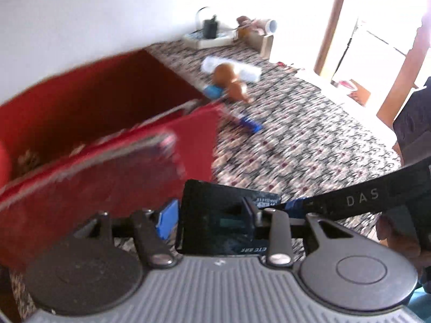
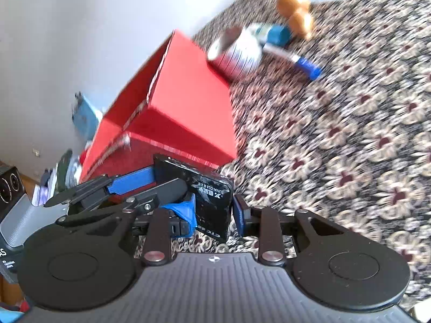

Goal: Organize rigid objects

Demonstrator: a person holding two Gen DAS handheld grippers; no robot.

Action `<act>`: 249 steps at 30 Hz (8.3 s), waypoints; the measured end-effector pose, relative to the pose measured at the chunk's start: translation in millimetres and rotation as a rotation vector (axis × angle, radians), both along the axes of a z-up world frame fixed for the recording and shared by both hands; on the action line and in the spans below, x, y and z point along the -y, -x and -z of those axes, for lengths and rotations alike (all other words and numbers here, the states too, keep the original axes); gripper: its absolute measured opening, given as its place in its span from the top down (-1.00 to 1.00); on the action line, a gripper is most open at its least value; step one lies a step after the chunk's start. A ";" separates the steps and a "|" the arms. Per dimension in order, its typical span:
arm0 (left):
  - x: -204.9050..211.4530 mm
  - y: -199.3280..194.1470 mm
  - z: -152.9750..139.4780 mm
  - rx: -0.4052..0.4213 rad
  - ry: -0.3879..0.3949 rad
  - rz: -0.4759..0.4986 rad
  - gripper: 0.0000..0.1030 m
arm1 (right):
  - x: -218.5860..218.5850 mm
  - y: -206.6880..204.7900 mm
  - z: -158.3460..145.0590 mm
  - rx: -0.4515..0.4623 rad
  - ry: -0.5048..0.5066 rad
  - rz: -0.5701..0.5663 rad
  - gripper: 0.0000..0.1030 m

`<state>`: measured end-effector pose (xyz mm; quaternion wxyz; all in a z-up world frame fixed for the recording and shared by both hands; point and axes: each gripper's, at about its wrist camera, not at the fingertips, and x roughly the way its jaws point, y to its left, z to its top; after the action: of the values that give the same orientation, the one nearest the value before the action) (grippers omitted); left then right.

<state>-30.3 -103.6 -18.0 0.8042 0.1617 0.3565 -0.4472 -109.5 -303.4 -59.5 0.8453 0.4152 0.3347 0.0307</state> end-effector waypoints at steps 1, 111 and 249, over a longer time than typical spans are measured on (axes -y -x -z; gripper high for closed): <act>6.5 3.4 -4.5 0.011 0.007 0.015 0.28 | 4.8 4.8 -2.6 0.013 -0.002 0.017 0.76; -49.8 -42.7 -67.1 0.199 -0.217 -0.795 -0.77 | -59.3 -79.1 -84.6 0.143 0.299 -0.151 0.74; -41.0 -216.4 -20.4 0.059 -0.274 -0.652 -0.86 | -82.6 -243.7 -63.1 -0.052 0.502 -0.124 0.69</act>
<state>186.2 -62.6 2.5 0.8855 0.1585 0.4226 -0.1101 134.2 -220.8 3.5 0.9095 0.1719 0.3782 -0.0120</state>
